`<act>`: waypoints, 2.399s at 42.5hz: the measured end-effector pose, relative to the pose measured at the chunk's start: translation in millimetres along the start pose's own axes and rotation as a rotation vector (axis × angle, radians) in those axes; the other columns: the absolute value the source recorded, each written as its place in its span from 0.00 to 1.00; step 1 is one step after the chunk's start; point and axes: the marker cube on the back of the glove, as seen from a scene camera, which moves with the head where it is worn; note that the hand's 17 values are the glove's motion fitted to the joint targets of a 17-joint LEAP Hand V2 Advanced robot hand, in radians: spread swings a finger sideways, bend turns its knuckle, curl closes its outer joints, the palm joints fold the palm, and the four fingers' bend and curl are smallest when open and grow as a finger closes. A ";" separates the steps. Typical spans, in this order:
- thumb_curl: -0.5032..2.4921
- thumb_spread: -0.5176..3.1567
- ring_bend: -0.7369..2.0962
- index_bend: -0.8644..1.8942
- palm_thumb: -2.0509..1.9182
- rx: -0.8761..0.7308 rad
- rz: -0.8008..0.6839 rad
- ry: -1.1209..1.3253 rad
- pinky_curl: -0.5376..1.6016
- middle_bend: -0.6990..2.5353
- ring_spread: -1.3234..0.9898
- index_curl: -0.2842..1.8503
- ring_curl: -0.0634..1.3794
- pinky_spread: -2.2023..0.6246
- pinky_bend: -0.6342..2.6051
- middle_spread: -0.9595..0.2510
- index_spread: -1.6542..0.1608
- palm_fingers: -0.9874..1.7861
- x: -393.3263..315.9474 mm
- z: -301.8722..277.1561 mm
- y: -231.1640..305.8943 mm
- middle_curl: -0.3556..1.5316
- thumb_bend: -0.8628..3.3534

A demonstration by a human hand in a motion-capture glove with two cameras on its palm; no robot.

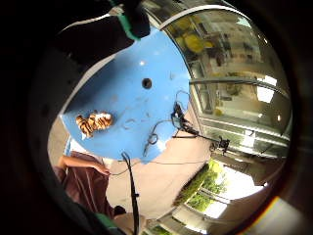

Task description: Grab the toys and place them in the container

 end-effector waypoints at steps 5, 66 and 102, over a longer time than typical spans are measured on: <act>0.31 0.45 0.47 0.32 0.51 0.011 0.056 -0.065 0.44 0.26 0.58 0.21 0.33 0.79 0.53 0.86 0.83 0.26 31.9 10.6 17.1 0.39 0.20; 0.43 0.39 0.65 0.72 0.68 0.065 -0.235 -0.201 0.44 0.55 0.43 0.41 0.46 0.65 0.46 0.69 0.86 0.72 -15.0 224.8 -6.4 0.55 0.27; 0.53 0.24 0.65 0.73 0.67 0.260 -0.107 -0.060 0.47 0.56 0.38 0.49 0.53 0.65 0.49 0.63 0.80 0.67 -86.4 -50.1 -127.0 0.60 0.24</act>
